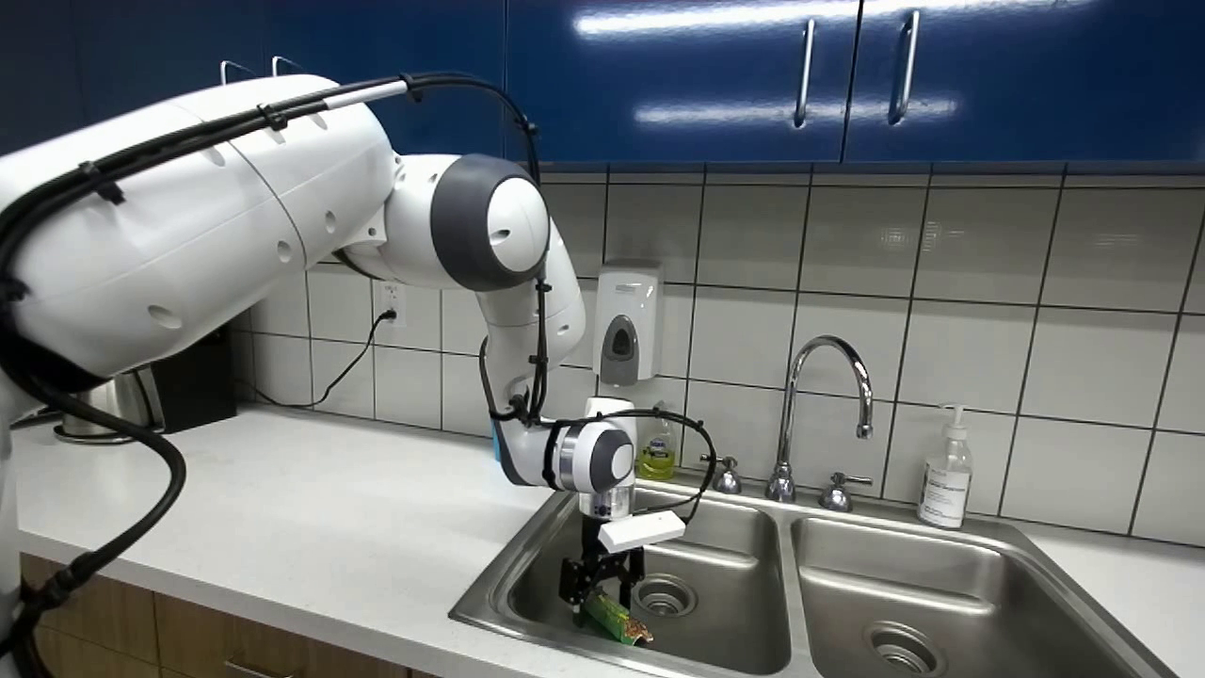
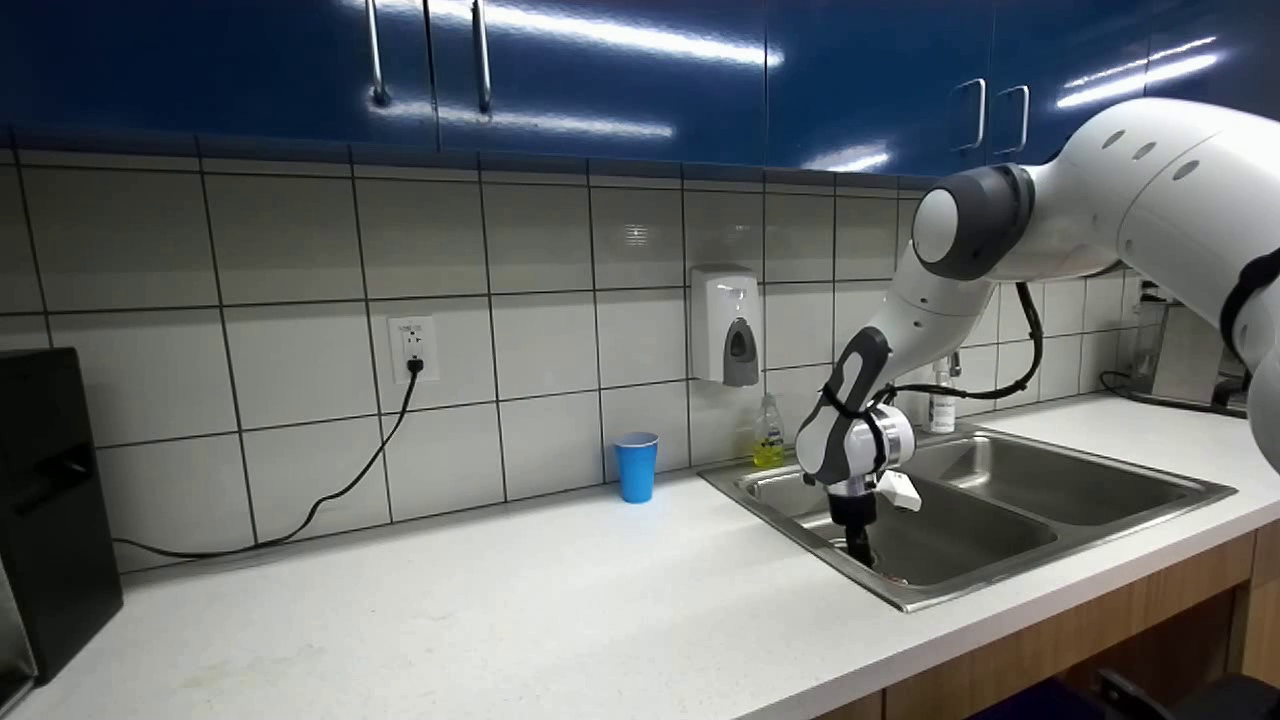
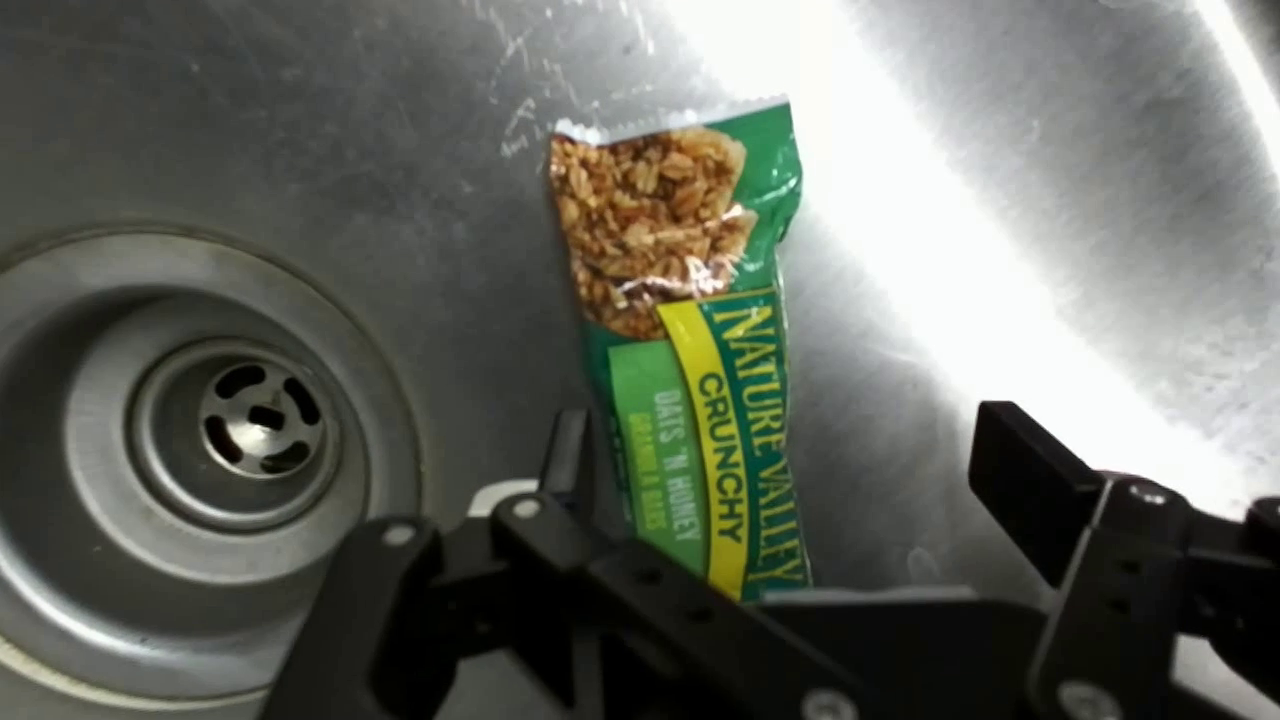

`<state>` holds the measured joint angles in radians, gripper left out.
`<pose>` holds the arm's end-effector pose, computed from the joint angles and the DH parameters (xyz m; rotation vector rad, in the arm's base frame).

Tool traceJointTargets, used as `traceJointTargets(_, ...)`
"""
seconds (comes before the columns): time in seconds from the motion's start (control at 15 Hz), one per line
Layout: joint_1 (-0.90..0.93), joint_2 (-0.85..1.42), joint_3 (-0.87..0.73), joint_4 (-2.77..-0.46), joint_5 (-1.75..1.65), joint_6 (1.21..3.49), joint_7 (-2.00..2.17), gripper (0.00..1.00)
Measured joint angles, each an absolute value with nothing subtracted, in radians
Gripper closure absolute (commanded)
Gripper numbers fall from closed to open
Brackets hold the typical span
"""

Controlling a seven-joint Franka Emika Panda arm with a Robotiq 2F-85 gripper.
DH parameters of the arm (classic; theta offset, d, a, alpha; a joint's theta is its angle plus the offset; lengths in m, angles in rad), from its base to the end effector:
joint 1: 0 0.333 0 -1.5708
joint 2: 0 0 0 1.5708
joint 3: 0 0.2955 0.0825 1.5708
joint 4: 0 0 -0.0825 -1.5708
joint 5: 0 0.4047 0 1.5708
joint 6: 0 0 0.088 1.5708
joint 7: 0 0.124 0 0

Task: Remove the green packet out of the sink

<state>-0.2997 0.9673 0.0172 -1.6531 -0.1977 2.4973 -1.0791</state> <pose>0.6100 -0.1778 -0.0109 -2.7786 -1.4386 0.2411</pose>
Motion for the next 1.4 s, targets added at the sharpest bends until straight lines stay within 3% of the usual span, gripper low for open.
traceJointTargets(0.4,-0.301,0.970,0.017,-1.648,-0.197,2.496,-1.079,0.82)
traceJointTargets(0.47,-0.302,0.970,0.017,-1.646,-0.197,2.496,-1.079,0.86)
traceJointTargets(1.4,-0.300,0.961,0.007,-1.623,-0.174,2.448,-1.043,0.86)
